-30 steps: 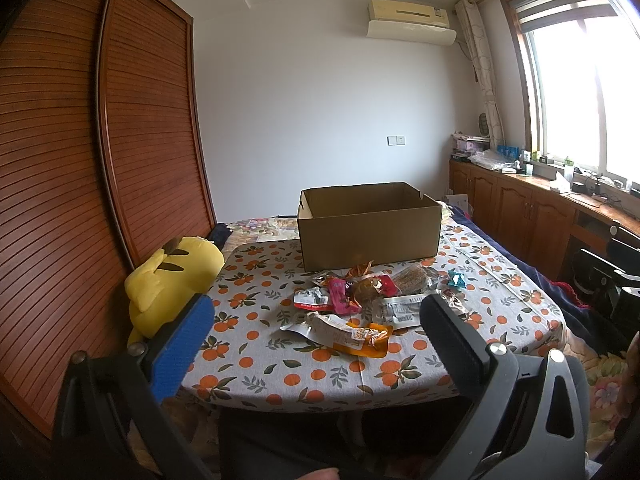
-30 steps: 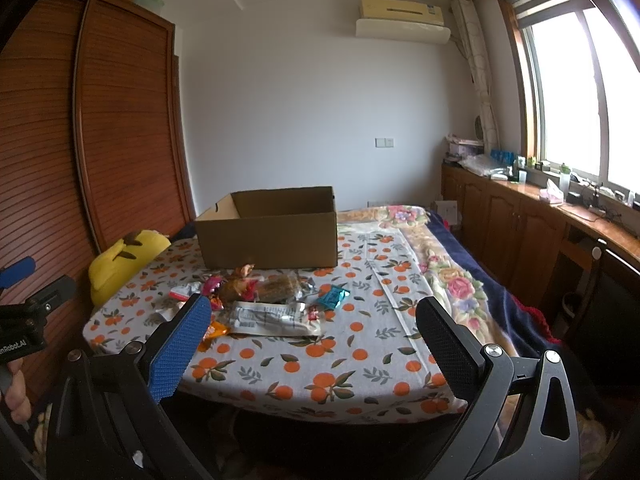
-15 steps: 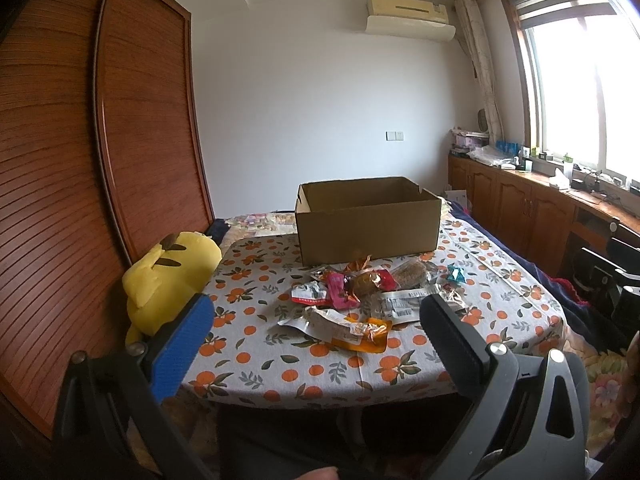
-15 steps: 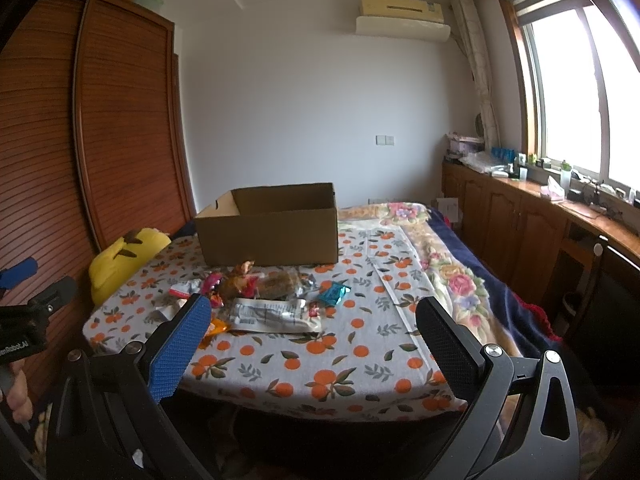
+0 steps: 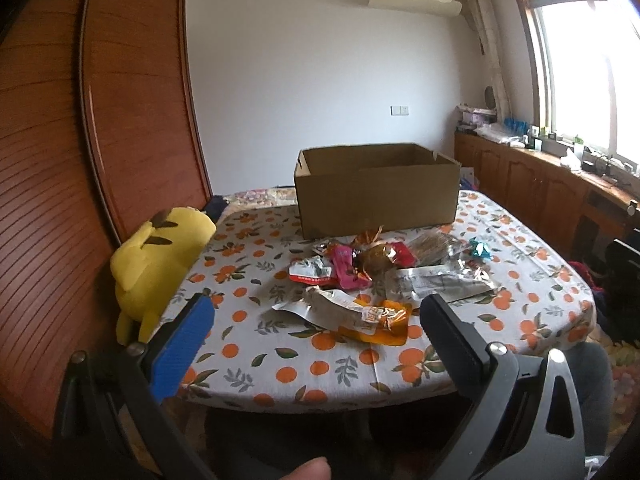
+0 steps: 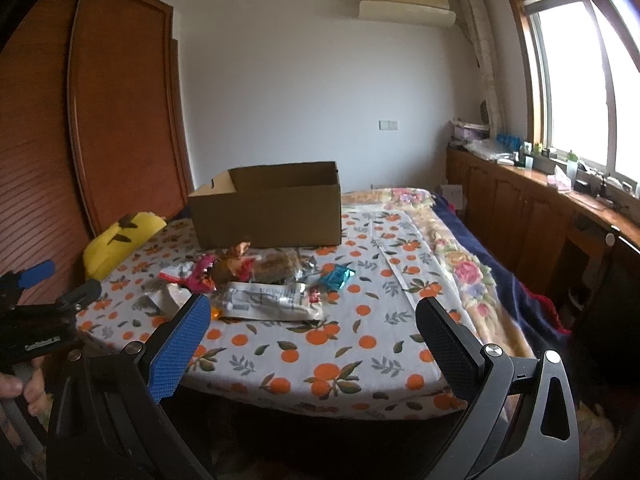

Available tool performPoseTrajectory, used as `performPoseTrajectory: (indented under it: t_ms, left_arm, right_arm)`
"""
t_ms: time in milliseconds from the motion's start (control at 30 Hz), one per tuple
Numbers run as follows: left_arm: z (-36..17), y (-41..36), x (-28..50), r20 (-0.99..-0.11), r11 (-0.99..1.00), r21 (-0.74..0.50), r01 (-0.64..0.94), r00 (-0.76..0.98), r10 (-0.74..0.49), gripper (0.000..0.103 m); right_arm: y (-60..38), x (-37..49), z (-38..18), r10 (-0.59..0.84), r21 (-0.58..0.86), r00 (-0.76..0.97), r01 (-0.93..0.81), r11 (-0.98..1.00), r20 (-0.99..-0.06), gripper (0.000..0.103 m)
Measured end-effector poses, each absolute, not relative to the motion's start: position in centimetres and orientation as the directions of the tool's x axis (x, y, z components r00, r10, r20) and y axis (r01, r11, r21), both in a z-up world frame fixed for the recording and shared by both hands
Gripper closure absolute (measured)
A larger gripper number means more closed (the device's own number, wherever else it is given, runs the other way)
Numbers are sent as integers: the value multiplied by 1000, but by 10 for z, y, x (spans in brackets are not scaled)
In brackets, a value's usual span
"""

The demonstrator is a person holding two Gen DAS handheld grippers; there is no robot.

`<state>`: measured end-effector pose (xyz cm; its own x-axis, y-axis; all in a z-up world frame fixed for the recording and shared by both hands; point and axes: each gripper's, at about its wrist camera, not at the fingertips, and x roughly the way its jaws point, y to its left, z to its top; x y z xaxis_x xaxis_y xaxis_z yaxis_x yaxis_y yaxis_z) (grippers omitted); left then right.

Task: Organize snacks
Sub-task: 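Reach the right tool toward the long white snack packet while the left tool approaches the orange packet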

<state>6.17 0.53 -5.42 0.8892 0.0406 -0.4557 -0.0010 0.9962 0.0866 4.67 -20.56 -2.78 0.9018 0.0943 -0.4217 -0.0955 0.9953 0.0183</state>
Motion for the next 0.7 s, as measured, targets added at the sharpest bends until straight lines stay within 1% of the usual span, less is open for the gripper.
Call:
performPoseTrajectory:
  t_ms: [133,233,467,700]
  left_arm:
    - [-71,3,83,-480,996,86,14,877,29,0]
    - [-87,2,102,-513,996,80,37,858,10,0]
    - [-113,9,140,-584,998,-5,56,810,-49,0]
    - [-131,15,175,-645,998,-56,32,761,-61,2]
  right_arm:
    - [-205,66,-38,105,19,892,-108,994,-440,0]
    - [-204,79,-49,112,6,882,-123,992,-457,0]
    - [-201,105,-75,128,-13,856,-155,988,-501,0]
    - [-200,127,-98,143,-23,822,-186,982,-550,0]
